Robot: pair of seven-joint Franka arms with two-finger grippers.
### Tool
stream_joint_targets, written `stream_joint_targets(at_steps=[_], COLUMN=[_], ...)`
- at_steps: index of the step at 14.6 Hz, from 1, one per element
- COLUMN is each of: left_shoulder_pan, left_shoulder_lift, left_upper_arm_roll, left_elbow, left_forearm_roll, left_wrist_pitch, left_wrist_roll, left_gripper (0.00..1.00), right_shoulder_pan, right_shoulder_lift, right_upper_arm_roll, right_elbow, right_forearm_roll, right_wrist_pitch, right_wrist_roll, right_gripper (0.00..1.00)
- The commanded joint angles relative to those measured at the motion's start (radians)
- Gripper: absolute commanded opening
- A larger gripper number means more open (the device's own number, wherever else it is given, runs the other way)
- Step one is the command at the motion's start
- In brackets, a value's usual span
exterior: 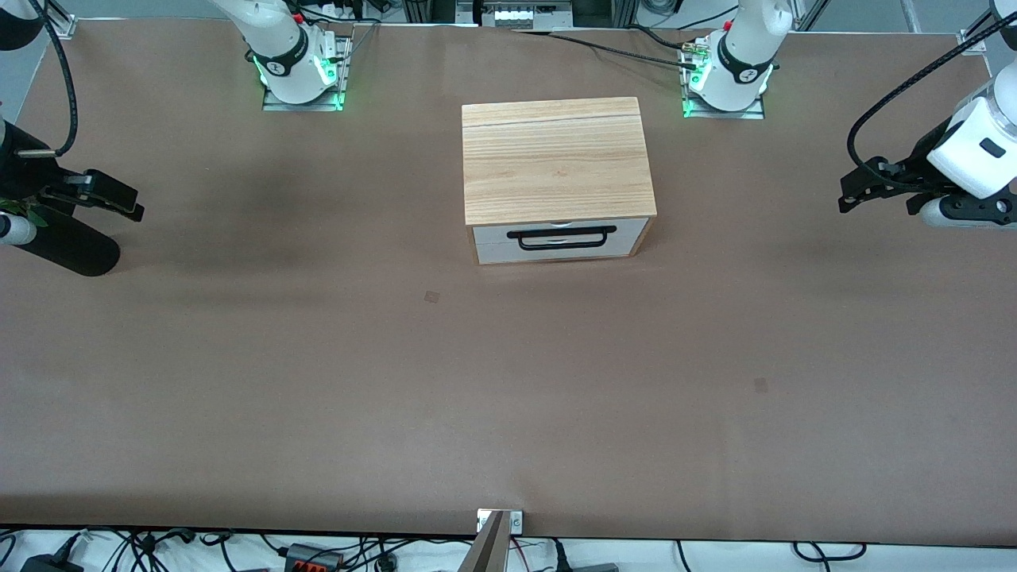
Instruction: Pull top drawer with both arms simultaneously
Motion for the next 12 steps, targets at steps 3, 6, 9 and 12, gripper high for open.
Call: stream_joint_targets(at_steps=[3, 6, 9, 12], left_shoulder_pan=[0.004, 0.003, -0.008, -0.009], left_shoulder_lift=[0.01, 0.021, 0.024, 0.045], left_upper_arm_roll=[0.0, -0.003, -0.003, -0.006], left_elbow=[0.028, 0.028, 0.028, 0.028], left_forearm_roll=[-0.005, -0.006, -0.008, -0.008], left_wrist_pitch=[-0.023, -0.026, -0.056, -0.081], left_wrist_roll=[0.0, 0.009, 0.013, 0.015], left_gripper=[1.0, 1.0, 1.0, 1.0], right_shoulder_pan=[0.009, 0.046, 0.074, 0.114], right_shoulder_lift=[0.017, 0.08, 0.11, 0.14], right_upper_arm_roll=[0.01, 0.01, 0.01, 0.012], right_elbow=[-0.014, -0.016, -0.016, -0.019], right_forearm_roll=[0.018, 0.018, 0.024, 0.036], right_wrist_pitch=[0.015, 0.02, 0.012, 0.012], right_wrist_roll=[0.017, 0.016, 0.016, 0.016], right_gripper=[1.0, 1.0, 1.0, 1.0])
